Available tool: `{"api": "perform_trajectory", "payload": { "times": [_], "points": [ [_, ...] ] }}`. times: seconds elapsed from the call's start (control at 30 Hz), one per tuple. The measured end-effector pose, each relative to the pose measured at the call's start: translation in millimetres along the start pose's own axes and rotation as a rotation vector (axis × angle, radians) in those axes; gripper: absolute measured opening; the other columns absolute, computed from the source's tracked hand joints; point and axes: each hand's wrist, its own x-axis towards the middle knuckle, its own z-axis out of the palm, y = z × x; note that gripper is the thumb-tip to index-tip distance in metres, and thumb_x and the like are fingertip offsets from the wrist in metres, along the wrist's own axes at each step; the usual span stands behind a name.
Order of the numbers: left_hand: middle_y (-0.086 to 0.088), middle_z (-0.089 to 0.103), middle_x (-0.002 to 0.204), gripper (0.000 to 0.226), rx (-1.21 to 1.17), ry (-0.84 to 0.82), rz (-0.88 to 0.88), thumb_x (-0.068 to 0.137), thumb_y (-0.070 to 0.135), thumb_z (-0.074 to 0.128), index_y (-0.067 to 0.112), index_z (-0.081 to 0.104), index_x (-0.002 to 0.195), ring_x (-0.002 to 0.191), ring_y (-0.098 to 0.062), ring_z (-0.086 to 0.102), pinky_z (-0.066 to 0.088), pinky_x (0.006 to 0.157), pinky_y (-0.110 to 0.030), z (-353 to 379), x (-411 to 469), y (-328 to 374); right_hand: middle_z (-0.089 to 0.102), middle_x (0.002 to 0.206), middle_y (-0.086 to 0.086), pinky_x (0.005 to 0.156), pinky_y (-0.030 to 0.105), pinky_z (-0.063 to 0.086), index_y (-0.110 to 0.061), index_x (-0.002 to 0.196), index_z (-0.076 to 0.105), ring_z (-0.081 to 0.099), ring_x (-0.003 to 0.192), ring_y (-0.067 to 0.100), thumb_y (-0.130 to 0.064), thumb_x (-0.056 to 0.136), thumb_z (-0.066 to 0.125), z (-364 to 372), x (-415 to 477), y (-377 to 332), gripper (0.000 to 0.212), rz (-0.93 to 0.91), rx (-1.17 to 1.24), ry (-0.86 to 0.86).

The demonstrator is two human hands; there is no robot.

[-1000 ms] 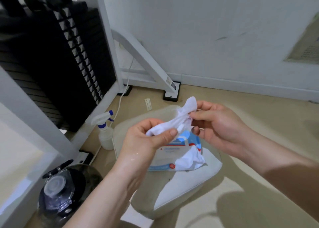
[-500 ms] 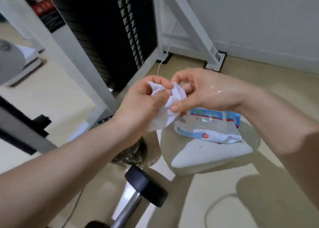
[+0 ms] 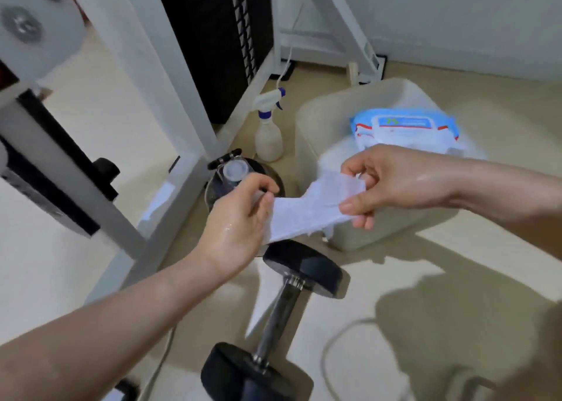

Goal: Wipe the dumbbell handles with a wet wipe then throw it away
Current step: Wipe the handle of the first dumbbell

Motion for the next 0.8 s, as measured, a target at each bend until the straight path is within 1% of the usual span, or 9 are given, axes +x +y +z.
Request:
{"api": "perform_trajectory", "payload": {
  "times": [0.1,0.2,0.27,0.33,0.43,0.5,0.6,0.73,0.8],
  "points": [
    [0.01,0.059,0.077,0.02,-0.106,-0.144,0.025,0.096,0.013,0.046,0.028,0.059,0.095,0.07,-0.007,0.05,0.038,0.065,-0.02,1.7,-7.4,1.4,0.065,0.054,-0.009,0.051,0.013,0.04,-0.015,0.064,0.055,0.059,0.05,0.007,-0.013,0.081,0.07,24.2,-19.7,-6.2,0.022,0.191,-0.105,0.026],
    [0.017,0.058,0.072,0.025,-0.244,-0.281,-0.101,0.092,0.008,0.046,0.026,0.064,0.087,0.066,-0.004,0.049,0.037,0.062,-0.019,-1.8,-6.2,16.9,0.035,0.046,-0.009,0.045,0.016,0.027,-0.014,0.054,0.042,0.031,0.044,0.006,-0.016,0.081,0.066,48.1,-35.4,-6.9,0.037,0.28,-0.188,0.264],
    [0.009,0.058,0.073,0.024,-0.378,-0.353,-0.218,0.089,0.005,0.05,0.023,0.064,0.084,0.065,-0.011,0.05,0.039,0.06,-0.025,-2.8,-5.2,30.7,0.045,0.055,-0.004,0.054,0.019,0.037,-0.012,0.061,0.052,0.041,0.052,0.005,-0.02,0.087,0.062,59.5,-47.6,-12.6,0.029,0.336,0.055,0.338],
    [0.0,0.058,0.072,0.021,-0.513,-0.463,-0.304,0.085,0.003,0.057,0.022,0.064,0.09,0.059,-0.014,0.052,0.04,0.054,-0.024,-1.4,-12.8,40.1,0.057,0.072,0.003,0.062,0.023,0.045,-0.01,0.079,0.062,0.055,0.068,0.008,-0.027,0.089,0.061,75.6,-57.2,-18.9,0.019,0.379,0.415,0.23],
    [-0.017,0.062,0.095,0.03,-0.655,-0.619,-0.333,0.087,-0.003,0.058,0.018,0.059,0.109,0.072,-0.024,0.066,0.052,0.057,-0.031,3.3,-30.8,32.4,0.061,0.085,0.026,0.06,0.021,0.044,0.005,0.102,0.06,0.055,0.07,0.015,-0.019,0.085,0.068,110.8,-53.8,-8.9,0.031,0.315,0.569,0.29],
    [-0.018,0.061,0.103,0.037,-0.642,-0.606,-0.303,0.088,-0.01,0.056,0.014,0.055,0.116,0.079,-0.024,0.068,0.056,0.062,-0.033,12.8,-43.3,13.8,0.06,0.076,0.025,0.048,0.013,0.04,0.006,0.103,0.06,0.053,0.051,0.008,-0.008,0.085,0.067,135.6,-39.5,11.5,0.023,0.289,0.594,0.437],
    [-0.012,0.057,0.08,0.031,-0.537,-0.435,-0.294,0.086,-0.01,0.059,0.01,0.057,0.109,0.063,-0.018,0.064,0.056,0.057,-0.029,28.0,-64.5,-20.4,0.057,0.063,0.008,0.037,0.012,0.035,-0.017,0.086,0.066,0.045,0.035,0.004,0.001,0.087,0.056,168.2,-18.3,42.4,0.021,0.312,0.598,0.633],
    [-0.01,0.06,0.071,0.013,-0.559,-0.377,-0.451,0.088,-0.005,0.057,0.007,0.06,0.09,0.061,-0.02,0.063,0.053,0.064,-0.029,34.7,-95.1,-49.0,0.058,0.062,0.005,0.057,0.026,0.048,-0.012,0.084,0.068,0.052,0.052,0.014,-0.008,0.086,0.062,212.4,-0.2,47.2,0.007,0.347,0.787,0.579],
    [-0.008,0.067,0.077,0.013,-0.515,-0.408,-0.444,0.088,-0.001,0.056,0.011,0.061,0.087,0.071,-0.017,0.065,0.052,0.074,-0.031,32.4,-109.9,-59.6,0.055,0.06,0.009,0.058,0.027,0.042,0.0,0.082,0.069,0.047,0.055,0.013,-0.01,0.082,0.069,237.3,5.5,50.1,0.009,0.281,0.592,0.591]
  ]
}}
